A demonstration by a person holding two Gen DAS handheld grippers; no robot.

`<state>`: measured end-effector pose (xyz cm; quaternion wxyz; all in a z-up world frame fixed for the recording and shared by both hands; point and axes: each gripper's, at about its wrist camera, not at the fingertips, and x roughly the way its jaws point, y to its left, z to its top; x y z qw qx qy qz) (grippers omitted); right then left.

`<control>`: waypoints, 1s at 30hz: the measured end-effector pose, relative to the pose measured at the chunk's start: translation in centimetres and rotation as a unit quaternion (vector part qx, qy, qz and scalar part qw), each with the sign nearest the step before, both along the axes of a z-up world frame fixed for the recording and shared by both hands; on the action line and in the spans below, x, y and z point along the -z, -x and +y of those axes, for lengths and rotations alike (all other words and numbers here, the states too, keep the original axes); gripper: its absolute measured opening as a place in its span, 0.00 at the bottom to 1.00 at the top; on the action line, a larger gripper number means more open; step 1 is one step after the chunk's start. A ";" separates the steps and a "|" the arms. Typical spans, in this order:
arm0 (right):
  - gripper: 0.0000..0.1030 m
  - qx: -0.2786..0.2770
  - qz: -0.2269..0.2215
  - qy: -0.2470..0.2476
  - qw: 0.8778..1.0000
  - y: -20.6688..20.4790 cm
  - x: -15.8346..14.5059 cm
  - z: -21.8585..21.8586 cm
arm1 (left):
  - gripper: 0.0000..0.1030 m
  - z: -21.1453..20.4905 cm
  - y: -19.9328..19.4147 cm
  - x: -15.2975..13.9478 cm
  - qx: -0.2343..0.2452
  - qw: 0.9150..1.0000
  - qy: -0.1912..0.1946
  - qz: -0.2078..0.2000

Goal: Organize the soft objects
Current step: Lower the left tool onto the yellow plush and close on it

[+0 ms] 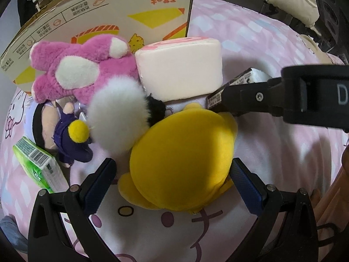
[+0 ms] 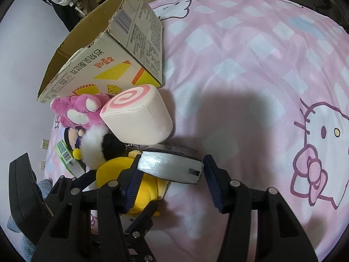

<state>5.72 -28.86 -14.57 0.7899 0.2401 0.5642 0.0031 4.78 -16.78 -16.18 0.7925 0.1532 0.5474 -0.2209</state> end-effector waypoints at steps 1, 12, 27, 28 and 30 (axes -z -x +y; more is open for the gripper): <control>0.56 -0.001 0.000 0.001 1.000 0.0 0.0 0.0 | 0.98 -0.1 0.0 0.1 0.000 1.000 0.002 0.000; 0.52 -0.013 -0.003 0.001 1.000 0.0 -0.1 0.4 | 0.72 -0.6 0.3 0.5 0.009 0.999 0.031 0.009; 0.51 -0.016 -0.037 0.008 0.999 0.8 -1.5 0.7 | 0.61 1.4 1.0 -1.6 -0.027 0.998 0.048 -0.011; 0.50 -0.017 -0.042 0.009 0.999 0.9 -1.7 0.8 | 0.61 1.6 1.0 -1.9 -0.029 0.998 0.049 -0.017; 0.50 -0.017 -0.056 0.009 0.998 1.2 -2.3 0.9 | 0.61 2.6 1.0 -2.6 -0.033 0.998 0.053 -0.025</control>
